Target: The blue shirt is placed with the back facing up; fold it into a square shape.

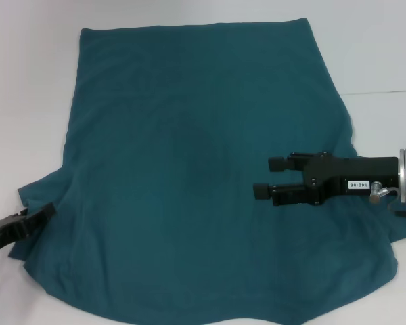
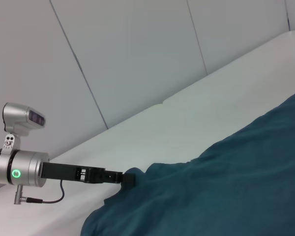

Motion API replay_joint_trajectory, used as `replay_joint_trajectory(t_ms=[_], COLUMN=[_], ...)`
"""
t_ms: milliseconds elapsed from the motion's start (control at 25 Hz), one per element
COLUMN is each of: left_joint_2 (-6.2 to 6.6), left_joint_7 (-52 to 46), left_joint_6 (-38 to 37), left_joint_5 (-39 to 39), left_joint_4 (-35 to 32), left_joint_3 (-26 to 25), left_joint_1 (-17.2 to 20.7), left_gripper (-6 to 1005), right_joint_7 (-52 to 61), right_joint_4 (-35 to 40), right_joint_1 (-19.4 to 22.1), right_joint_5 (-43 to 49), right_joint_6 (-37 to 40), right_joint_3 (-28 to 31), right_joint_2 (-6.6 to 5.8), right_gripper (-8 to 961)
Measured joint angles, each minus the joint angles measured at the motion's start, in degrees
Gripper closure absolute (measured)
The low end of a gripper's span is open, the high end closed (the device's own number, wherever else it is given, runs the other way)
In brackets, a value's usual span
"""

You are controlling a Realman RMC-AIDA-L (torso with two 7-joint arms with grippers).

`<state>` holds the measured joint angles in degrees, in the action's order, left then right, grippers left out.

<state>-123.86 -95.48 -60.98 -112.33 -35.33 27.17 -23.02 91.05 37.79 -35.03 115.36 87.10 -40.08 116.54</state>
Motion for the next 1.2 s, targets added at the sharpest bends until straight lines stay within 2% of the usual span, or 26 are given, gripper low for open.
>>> replay_joint_trajectory(t_ms=[200,320,760,1200], left_joint_2=[0.09,0.11,0.45,1.88], left_joint_7=[-0.03,-0.05,0.04,0.34], left_joint_6=[0.03,0.05,1.3,6.84], left_joint_5=[0.0,0.0,0.0,-0.27], left_joint_4=[-0.01,-0.1,-0.64,-2.09], left_joint_3=[-0.01,-0.02,-0.21,-0.48], left_joint_1=[-0.18,-0.18,-0.7,-3.04], left_gripper=[529,767,988,996], right_joint_7=[0.0,0.0,0.0,0.0], right_joint_4=[0.0,0.0,0.0,0.0], right_joint_1=[0.18,0.27,0.24,0.27], right_joint_5=[-0.5,-0.73,-0.75,-0.75], right_joint_6=[0.03,0.16,0.03,-0.01], right_joint_3=[0.0,0.0,0.0,0.06], right_joint_2=[0.0,0.0,0.0,0.31], right_gripper=[29,28,28,29])
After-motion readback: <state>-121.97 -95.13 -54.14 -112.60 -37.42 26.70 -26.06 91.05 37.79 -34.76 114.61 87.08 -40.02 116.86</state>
